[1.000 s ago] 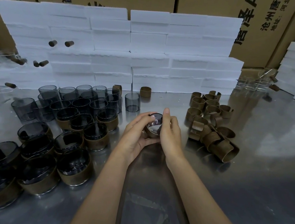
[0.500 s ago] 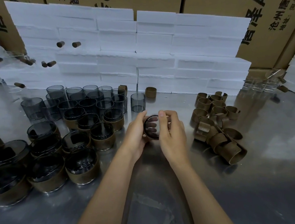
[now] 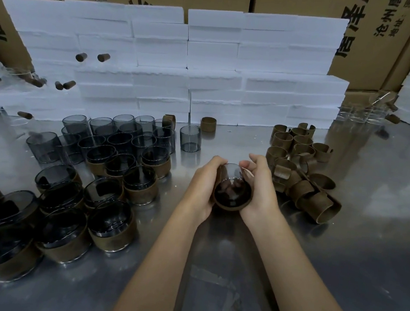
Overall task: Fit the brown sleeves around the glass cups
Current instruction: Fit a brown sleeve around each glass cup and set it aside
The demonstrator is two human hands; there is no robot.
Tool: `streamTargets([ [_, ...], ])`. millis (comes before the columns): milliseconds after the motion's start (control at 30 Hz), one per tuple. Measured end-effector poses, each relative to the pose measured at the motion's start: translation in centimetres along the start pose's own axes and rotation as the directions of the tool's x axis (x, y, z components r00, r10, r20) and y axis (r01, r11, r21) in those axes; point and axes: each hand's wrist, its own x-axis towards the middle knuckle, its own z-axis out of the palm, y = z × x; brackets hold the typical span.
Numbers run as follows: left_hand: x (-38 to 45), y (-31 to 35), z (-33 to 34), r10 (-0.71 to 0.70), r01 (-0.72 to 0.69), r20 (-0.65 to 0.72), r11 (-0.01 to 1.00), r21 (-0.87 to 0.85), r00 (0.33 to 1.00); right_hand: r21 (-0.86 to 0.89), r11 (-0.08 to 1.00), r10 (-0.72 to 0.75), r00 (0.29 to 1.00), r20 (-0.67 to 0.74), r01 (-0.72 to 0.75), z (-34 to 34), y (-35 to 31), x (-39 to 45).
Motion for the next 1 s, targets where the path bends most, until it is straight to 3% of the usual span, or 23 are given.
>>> streamTargets([
  [133,-0.9,0.5,0.8,0.089,-0.088,-0.092,0.996,0.022,0.992,-0.032,0.999,-0.019,0.999,0.026,0.020,0.0,0.1,0.0],
  [267,-3.4,1.1,3.6,0.163,-0.163,0.028,0.987,-0.002,0.986,0.007,0.999,-0.037,0.993,0.116,0.036,1.0,2.3,-0.4],
  [333,-2.3,0.5,2.9,0.142,-0.144,-0.061,0.989,-0.026,0.988,-0.121,0.993,-0.005,0.998,0.059,0.012,1.6,1.3,-0.6],
  [433,-0.5,-0.3,0.9,0.139,-0.152,-0.182,0.986,-0.064,0.973,-0.110,0.992,-0.061,0.998,0.011,0.062,0.1,0.0,-0.6],
  [833,-0.2,-0.5,1.0,0.117,-0.143,-0.184,0.980,-0.136,0.976,-0.105,0.994,-0.031,0.998,0.045,0.036,0.3,0.2,-0.4],
  [1000,0.2,-0.4,0.7,0.139,-0.145,-0.159,0.989,-0.029,0.978,-0.089,0.993,-0.078,0.997,0.014,0.079,0.4,0.2,-0.5],
])
